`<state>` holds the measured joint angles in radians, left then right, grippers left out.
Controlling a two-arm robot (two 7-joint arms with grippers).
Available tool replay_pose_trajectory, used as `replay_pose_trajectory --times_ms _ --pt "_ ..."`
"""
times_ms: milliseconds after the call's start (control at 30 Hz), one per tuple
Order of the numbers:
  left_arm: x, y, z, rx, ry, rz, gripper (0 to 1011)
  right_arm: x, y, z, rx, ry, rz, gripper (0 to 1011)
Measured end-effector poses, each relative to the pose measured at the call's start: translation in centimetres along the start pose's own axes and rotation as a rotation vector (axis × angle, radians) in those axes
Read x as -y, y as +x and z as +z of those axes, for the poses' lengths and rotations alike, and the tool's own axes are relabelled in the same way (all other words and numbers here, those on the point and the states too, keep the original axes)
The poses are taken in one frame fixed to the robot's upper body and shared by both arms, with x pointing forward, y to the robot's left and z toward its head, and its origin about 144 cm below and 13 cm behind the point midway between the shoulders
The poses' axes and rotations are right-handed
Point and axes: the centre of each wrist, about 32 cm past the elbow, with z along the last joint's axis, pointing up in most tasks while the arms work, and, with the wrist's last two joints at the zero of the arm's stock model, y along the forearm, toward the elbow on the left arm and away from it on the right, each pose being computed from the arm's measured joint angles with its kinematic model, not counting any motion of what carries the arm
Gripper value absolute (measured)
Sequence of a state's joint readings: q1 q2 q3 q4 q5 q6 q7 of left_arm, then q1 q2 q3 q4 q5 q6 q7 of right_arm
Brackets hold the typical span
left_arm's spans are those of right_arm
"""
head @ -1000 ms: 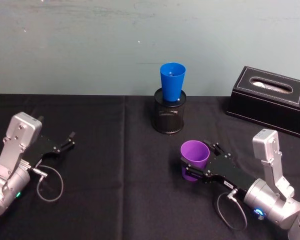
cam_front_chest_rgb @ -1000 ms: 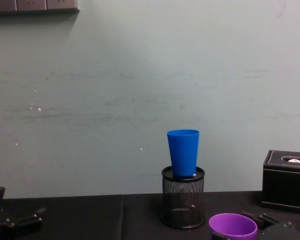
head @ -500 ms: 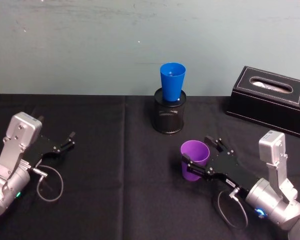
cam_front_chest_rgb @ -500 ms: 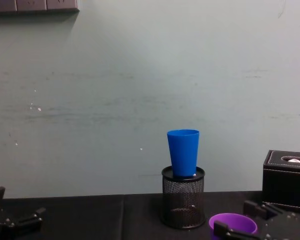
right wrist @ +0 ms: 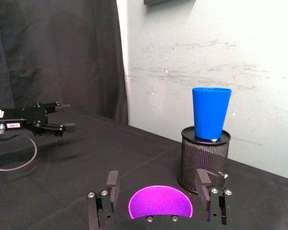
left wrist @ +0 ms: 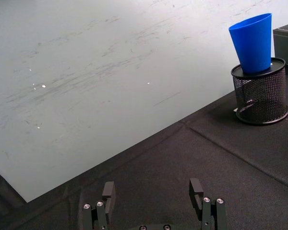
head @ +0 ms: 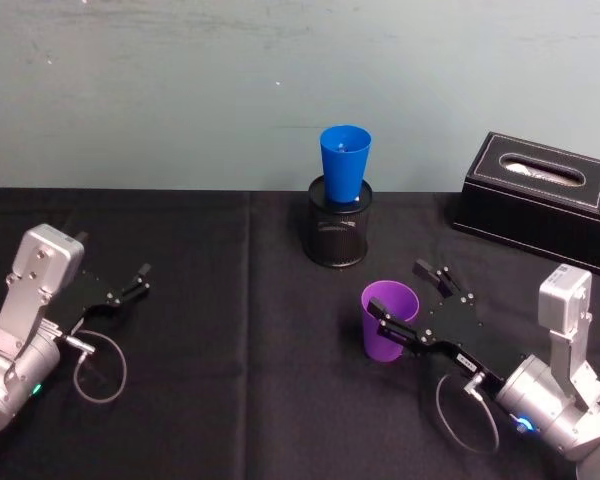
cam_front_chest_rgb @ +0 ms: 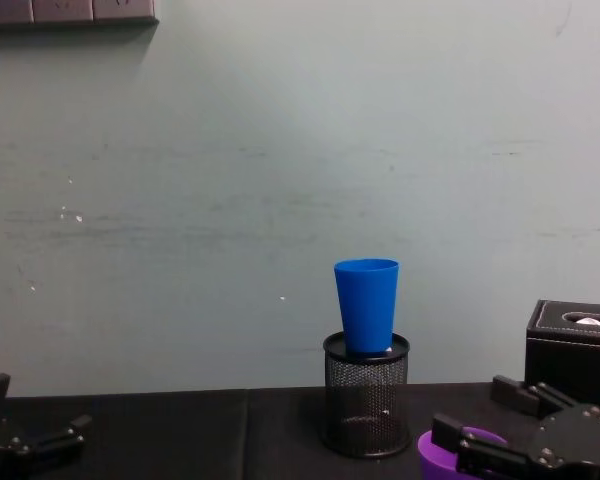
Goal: Pick up one cup with a gripper and tap it against the other cup.
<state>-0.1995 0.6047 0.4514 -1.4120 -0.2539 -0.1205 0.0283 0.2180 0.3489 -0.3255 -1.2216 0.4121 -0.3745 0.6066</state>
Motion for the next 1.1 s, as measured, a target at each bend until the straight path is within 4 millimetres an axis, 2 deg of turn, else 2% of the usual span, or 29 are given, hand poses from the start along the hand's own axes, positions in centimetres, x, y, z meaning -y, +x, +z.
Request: replay_pose_trajectory --times_ms 733,1100 --pt "0.00 0.00 0.00 0.000 0.000 0.000 1011 0.04 0.05 -0.12 -0.001 0.015 0.004 1000" --pt "0.00 0.00 0.00 0.000 0.000 0.000 1011 0.24 -0.31 -0.04 -0.026 0.019 -0.074 1000"
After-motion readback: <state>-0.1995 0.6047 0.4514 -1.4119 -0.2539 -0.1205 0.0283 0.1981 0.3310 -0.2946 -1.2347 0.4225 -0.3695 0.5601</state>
